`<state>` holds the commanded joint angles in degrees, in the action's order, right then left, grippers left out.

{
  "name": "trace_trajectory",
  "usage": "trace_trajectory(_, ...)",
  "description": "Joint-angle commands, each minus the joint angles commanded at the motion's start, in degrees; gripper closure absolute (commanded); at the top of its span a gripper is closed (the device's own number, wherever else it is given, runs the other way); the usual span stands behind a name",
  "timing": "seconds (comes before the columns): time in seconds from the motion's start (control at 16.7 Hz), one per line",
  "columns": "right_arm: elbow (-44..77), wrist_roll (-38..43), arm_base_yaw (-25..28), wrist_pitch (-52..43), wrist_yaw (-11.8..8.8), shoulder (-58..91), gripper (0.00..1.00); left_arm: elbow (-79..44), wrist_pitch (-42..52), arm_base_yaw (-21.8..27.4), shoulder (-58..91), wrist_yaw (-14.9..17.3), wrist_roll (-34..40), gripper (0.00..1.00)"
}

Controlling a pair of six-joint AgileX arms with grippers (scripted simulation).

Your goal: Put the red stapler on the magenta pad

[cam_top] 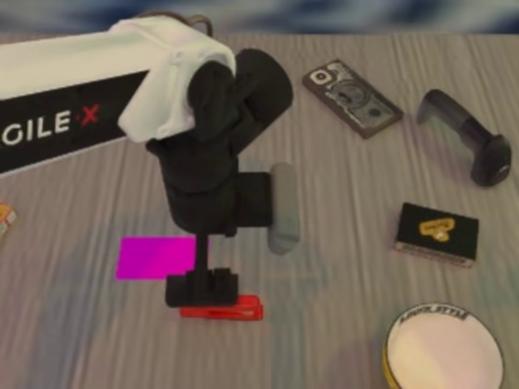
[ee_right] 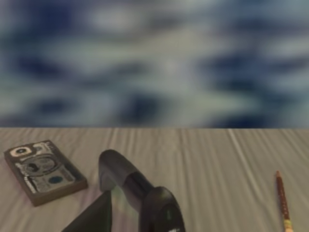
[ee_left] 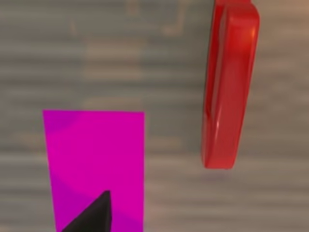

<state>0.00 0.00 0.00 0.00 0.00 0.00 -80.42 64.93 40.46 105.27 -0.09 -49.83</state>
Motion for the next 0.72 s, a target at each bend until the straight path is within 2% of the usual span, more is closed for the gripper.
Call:
trace_trajectory(0.18,0.00,0.00,0.00,0.00,0.00,0.00,0.00,2.74,-3.96,0.11,1.52,0.01,-0.15,0.00)
trace_trajectory(0.54,0.00,0.00,0.00,0.00,0.00,0.00,0.00,11.78,-19.30,0.07,7.27,0.04,-0.31,0.00)
trace_trajectory(0.72,0.00,0.00,0.00,0.00,0.00,0.00,0.00,13.09,-21.17,0.06,8.16,0.05,-0.35,0.00)
